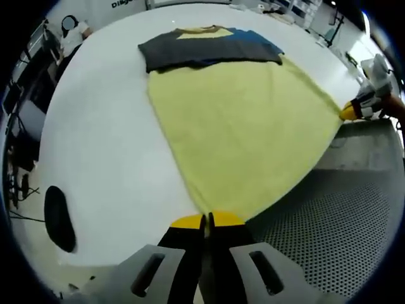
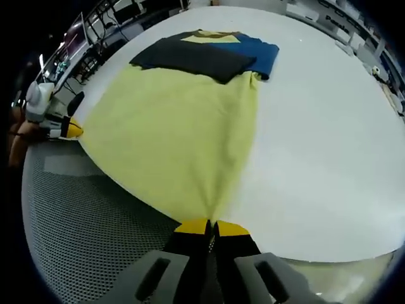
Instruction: Fold the garment on the visible template until the final outline fits inside the template.
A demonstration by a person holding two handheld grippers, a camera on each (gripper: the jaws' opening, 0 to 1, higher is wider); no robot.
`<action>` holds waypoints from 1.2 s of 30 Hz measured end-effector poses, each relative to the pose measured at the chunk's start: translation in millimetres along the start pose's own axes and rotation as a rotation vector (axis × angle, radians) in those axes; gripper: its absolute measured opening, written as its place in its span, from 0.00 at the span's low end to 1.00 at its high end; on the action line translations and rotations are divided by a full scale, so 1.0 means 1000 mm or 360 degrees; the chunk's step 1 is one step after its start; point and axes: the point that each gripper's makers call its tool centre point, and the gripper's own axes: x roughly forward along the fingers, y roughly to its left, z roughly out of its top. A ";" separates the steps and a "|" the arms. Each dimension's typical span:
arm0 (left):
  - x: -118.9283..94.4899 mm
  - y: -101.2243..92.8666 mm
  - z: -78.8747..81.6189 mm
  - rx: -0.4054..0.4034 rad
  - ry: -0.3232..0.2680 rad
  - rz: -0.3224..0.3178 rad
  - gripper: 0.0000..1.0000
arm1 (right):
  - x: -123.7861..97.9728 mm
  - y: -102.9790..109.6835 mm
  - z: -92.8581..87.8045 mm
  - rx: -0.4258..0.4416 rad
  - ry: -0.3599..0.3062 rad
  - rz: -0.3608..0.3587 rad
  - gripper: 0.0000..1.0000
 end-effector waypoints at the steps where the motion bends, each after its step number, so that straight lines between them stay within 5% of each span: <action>1: 0.000 0.000 0.000 -0.0008 -0.0002 -0.0003 0.01 | 0.000 0.000 0.000 0.0008 0.0000 0.0001 0.00; 8: -0.006 -0.001 0.003 -0.0015 -0.0008 -0.0008 0.01 | -0.004 0.000 0.002 0.0052 -0.0031 0.0016 0.00; 22: -0.021 0.004 0.027 -0.0027 -0.0103 0.0005 0.01 | -0.023 -0.006 0.036 0.0073 -0.0262 -0.0023 0.00; 36: -0.042 0.018 0.076 -0.0046 -0.0356 0.0099 0.00 | -0.052 -0.017 0.086 0.0288 -0.0617 -0.0040 0.00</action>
